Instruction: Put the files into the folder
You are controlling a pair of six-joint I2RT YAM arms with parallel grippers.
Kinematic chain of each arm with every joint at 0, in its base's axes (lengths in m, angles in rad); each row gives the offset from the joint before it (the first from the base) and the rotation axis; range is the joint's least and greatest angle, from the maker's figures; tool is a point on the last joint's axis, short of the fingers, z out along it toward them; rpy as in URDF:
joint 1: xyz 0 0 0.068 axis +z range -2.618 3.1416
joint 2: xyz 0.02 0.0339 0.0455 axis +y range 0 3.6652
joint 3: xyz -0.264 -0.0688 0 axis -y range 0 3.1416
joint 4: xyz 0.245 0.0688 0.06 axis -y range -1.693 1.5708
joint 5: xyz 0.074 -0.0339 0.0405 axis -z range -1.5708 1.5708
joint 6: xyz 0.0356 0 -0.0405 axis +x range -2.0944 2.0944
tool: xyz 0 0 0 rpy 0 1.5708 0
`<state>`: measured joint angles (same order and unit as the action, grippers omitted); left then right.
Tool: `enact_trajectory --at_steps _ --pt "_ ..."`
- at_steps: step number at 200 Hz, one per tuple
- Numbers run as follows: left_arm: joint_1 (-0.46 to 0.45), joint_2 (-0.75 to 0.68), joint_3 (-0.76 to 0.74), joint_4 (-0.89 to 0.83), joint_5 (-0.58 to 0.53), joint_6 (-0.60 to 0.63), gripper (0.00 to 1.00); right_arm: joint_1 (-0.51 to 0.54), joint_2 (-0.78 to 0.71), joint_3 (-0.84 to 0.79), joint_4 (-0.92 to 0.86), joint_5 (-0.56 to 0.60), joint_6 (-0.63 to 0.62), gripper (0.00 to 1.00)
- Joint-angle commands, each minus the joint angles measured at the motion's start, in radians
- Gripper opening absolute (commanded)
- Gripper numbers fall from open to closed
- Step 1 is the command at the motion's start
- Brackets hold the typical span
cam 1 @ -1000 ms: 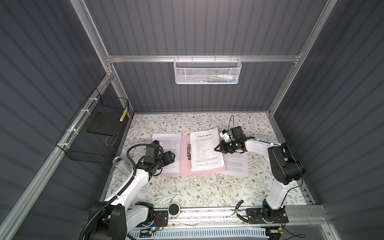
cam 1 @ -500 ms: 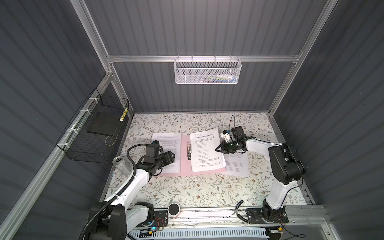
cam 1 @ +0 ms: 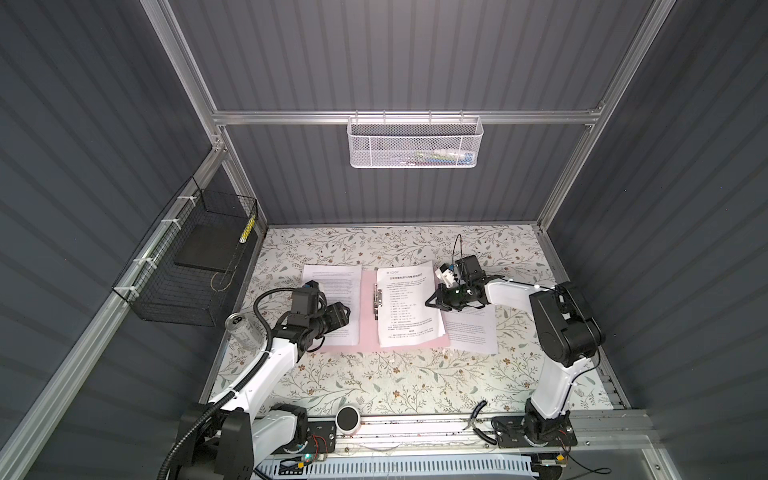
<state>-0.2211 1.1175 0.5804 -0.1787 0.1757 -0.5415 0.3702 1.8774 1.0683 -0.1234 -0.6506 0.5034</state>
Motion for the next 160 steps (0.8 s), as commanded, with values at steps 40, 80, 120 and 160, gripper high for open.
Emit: enact_trajectory --at_steps 40,80,120,160 --pt "-0.003 -0.004 0.007 0.0 -0.01 0.014 0.69 0.009 -0.003 0.01 0.011 0.044 0.049 0.0" --pt "-0.003 -0.001 0.013 0.004 -0.007 0.012 0.69 0.01 -0.036 0.007 -0.008 0.057 0.046 0.13" --pt "-0.003 0.001 0.015 0.005 -0.006 0.01 0.7 0.023 -0.061 0.014 -0.048 0.073 0.031 0.23" --pt "-0.003 -0.007 0.012 0.004 -0.004 0.006 0.7 0.029 -0.104 -0.002 -0.068 0.09 0.02 0.43"
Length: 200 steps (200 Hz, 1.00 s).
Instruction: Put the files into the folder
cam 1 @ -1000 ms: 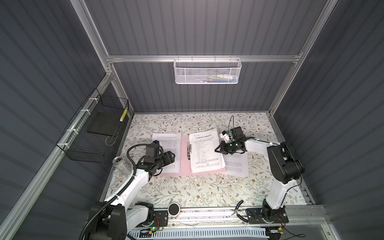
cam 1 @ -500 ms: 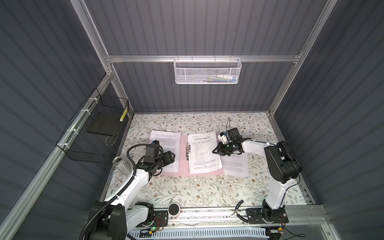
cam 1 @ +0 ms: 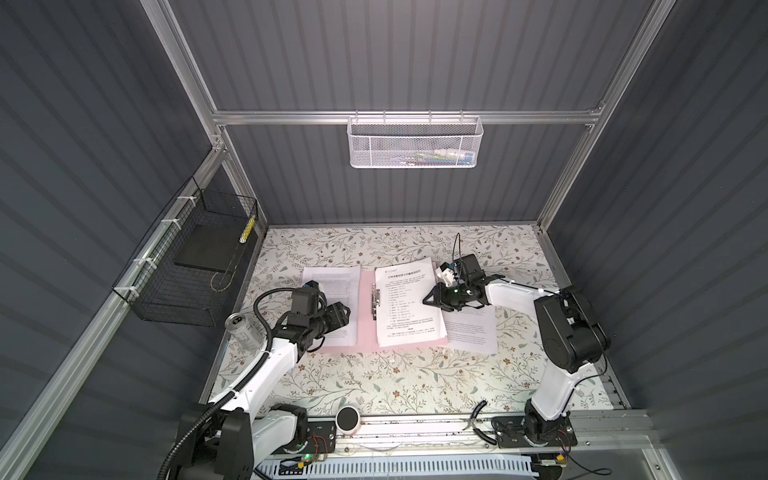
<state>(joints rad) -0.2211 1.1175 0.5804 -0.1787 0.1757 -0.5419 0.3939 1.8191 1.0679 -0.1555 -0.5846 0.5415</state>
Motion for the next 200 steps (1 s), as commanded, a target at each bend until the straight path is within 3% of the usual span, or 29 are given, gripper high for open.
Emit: enact_trajectory --at_steps 1,39,94,145,176,200 --pt "-0.003 -0.007 0.012 0.004 -0.003 0.007 0.7 0.005 -0.047 -0.002 -0.036 0.025 -0.017 0.44" --pt "-0.003 -0.014 0.015 0.001 -0.004 0.008 0.7 0.006 -0.116 -0.017 -0.094 0.062 -0.034 0.54" --pt "-0.003 0.006 0.006 0.028 0.009 0.0 0.7 0.024 -0.144 -0.037 -0.115 0.074 -0.034 0.54" --pt "-0.003 0.0 0.008 0.017 0.005 0.008 0.7 0.034 -0.132 -0.039 -0.121 0.093 -0.026 0.46" --pt "-0.003 0.003 0.005 0.019 0.004 0.008 0.7 0.033 -0.123 -0.02 -0.151 0.123 -0.036 0.48" --pt "-0.003 -0.001 0.008 0.018 0.004 0.006 0.7 0.019 -0.136 0.002 -0.216 0.213 -0.041 0.54"
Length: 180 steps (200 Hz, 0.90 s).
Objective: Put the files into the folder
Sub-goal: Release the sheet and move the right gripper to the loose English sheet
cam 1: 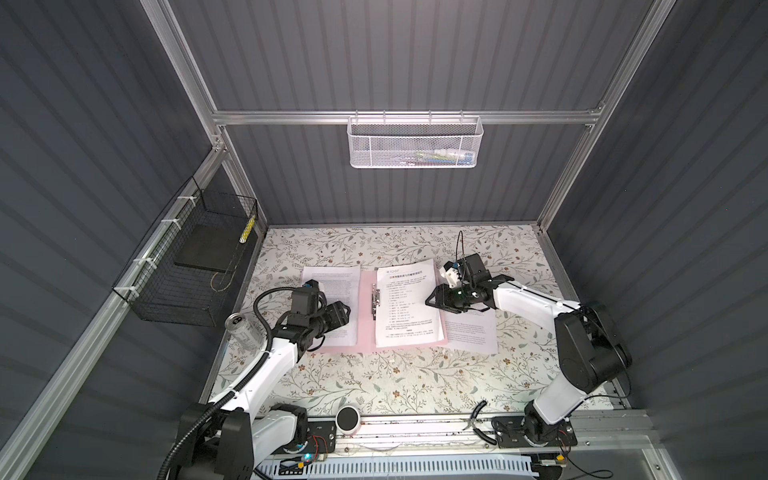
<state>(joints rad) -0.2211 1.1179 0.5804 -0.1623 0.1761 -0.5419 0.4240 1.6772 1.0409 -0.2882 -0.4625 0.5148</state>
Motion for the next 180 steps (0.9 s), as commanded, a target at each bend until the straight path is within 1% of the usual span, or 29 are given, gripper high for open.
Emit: enact_trajectory --at_steps 1,9,11,15,25,69,92,106,119,130,141,160,180 --pt "-0.003 -0.002 0.008 0.001 0.003 0.006 0.7 -0.012 0.004 0.029 -0.085 0.095 -0.015 0.55" --pt "-0.003 -0.007 0.007 0.003 0.003 0.009 0.71 -0.025 -0.008 0.028 -0.095 0.116 -0.015 0.56" --pt "-0.003 -0.007 0.008 0.003 0.003 0.009 0.72 -0.029 -0.012 0.026 -0.095 0.147 -0.014 0.57" --pt "-0.003 -0.009 0.009 0.003 0.003 0.01 0.72 -0.04 -0.023 0.021 -0.095 0.168 -0.013 0.57" --pt "-0.003 -0.011 0.012 0.002 0.003 0.014 0.73 -0.073 -0.052 0.004 -0.124 0.197 -0.008 0.59" --pt "-0.004 0.009 0.026 0.011 0.018 0.026 0.73 -0.302 -0.212 -0.151 -0.106 0.258 0.007 0.6" --pt "-0.004 0.03 0.025 0.043 0.029 0.022 0.73 -0.407 -0.223 -0.19 -0.106 0.281 -0.007 0.59" --pt "-0.004 0.052 0.024 0.064 0.039 0.019 0.73 -0.45 -0.216 -0.214 -0.105 0.267 -0.008 0.59" --pt "-0.004 0.074 0.03 0.079 0.051 0.017 0.73 -0.478 -0.204 -0.238 -0.067 0.251 0.0 0.58" --pt "-0.004 0.092 0.035 0.087 0.061 0.017 0.73 -0.492 -0.195 -0.25 -0.07 0.264 0.014 0.58" --pt "-0.006 0.106 0.044 0.088 0.073 0.019 0.72 -0.503 -0.197 -0.272 -0.077 0.242 0.028 0.57" --pt "-0.006 0.11 0.058 0.072 0.074 0.031 0.72 -0.504 -0.269 -0.339 -0.073 0.214 0.059 0.57" --pt "-0.006 0.112 0.063 0.071 0.07 0.04 0.73 -0.504 -0.364 -0.369 -0.157 0.238 0.068 0.57"
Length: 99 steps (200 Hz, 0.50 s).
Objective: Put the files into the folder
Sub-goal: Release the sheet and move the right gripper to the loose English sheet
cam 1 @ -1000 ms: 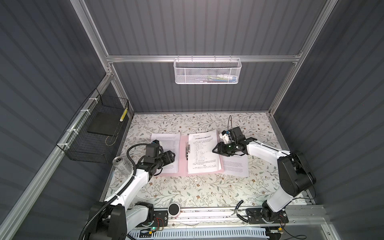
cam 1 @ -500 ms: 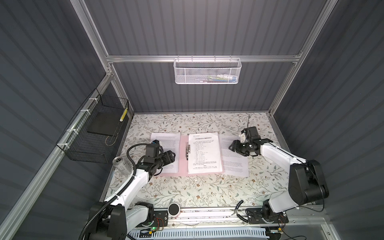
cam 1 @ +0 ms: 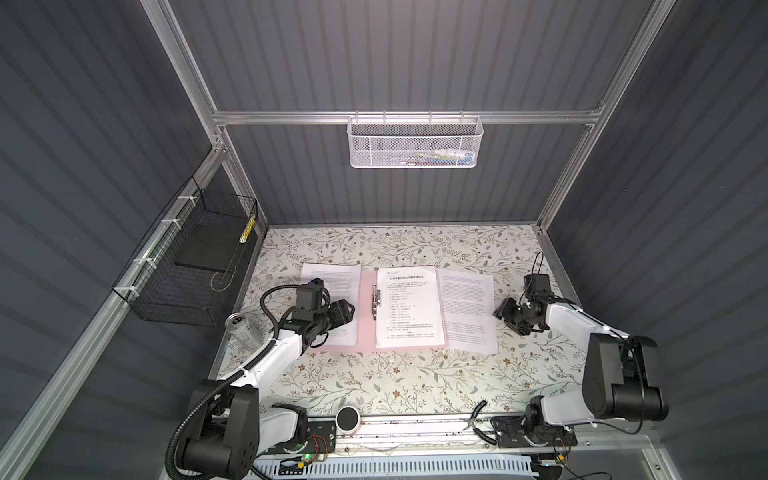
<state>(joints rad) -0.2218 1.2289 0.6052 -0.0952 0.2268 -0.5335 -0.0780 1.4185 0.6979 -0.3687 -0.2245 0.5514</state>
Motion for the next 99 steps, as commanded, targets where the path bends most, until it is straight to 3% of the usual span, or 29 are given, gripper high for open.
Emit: enact_trajectory --at_steps 1,42,99 --pt "-0.005 0.002 0.039 0.003 0.019 0.033 0.73 -0.002 -0.109 -0.026 -0.08 0.002 0.032 0.57" --pt "-0.007 0.057 0.047 0.038 0.041 0.028 0.72 -0.002 -0.215 -0.085 -0.162 -0.016 0.028 0.56" --pt "-0.013 0.064 0.052 0.043 0.043 0.027 0.72 -0.002 -0.238 -0.168 -0.115 -0.101 0.048 0.54"
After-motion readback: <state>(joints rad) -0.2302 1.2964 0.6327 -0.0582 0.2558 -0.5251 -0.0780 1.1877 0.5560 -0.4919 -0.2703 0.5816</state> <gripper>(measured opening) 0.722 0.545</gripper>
